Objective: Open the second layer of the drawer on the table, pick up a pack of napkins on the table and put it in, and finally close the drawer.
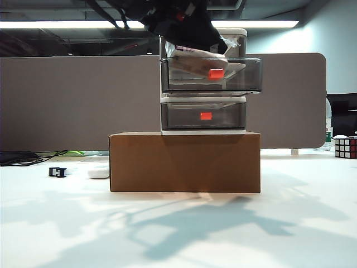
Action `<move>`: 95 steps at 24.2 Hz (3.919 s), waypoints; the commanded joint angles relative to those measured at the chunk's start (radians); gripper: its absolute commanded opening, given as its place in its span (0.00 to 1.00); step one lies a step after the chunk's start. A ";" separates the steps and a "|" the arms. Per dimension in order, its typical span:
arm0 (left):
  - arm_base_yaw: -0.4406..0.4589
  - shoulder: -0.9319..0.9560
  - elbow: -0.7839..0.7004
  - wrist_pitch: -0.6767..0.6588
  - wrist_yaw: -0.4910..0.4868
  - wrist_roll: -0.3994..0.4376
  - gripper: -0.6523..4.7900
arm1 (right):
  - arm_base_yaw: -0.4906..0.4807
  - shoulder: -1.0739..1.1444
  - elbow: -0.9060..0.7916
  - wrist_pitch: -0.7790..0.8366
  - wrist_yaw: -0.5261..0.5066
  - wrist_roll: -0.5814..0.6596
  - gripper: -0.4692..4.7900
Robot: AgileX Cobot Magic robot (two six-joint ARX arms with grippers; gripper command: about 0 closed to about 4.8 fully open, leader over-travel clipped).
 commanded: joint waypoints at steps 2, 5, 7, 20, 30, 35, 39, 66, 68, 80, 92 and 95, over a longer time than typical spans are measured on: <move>-0.002 -0.006 0.003 -0.001 -0.013 0.003 0.76 | 0.000 -0.002 0.006 0.005 -0.002 0.001 0.08; -0.002 -0.006 0.003 -0.001 -0.027 0.004 0.76 | 0.000 -0.002 0.006 0.004 -0.002 0.001 0.08; -0.002 -0.018 0.003 -0.010 -0.069 0.004 0.76 | 0.000 -0.002 0.006 0.003 -0.002 0.001 0.08; -0.032 -0.194 -0.024 -0.379 0.245 -0.224 0.11 | -0.003 0.264 0.196 0.219 -0.005 0.092 0.08; 0.017 -0.051 -0.067 -0.143 0.106 -0.226 0.11 | 0.004 0.626 0.526 0.092 -0.055 0.092 0.08; 0.030 0.010 -0.067 -0.065 0.026 -0.229 0.11 | 0.004 0.668 0.528 0.025 -0.050 0.085 0.08; 0.029 0.026 -0.067 -0.006 -0.084 -0.224 0.11 | 0.003 0.671 0.528 -0.074 0.004 0.006 0.08; -0.014 -0.150 -0.117 -0.045 -0.215 -0.198 0.11 | 0.003 0.493 0.529 -0.005 -0.045 0.004 0.08; -0.018 -0.306 -0.177 -0.084 -0.216 -0.209 0.11 | 0.003 0.393 0.528 -0.110 -0.021 -0.012 0.08; -0.023 -1.196 -0.463 -0.481 -0.320 -0.579 0.11 | 0.010 -0.268 0.133 -0.366 0.172 0.076 0.08; -0.020 -1.360 -0.691 -0.420 -0.406 -0.650 0.11 | 0.017 -0.802 -0.468 -0.185 0.317 0.193 0.08; -0.020 -1.361 -0.755 -0.314 -0.400 -0.650 0.11 | 0.017 -0.828 -0.581 -0.013 0.371 0.192 0.08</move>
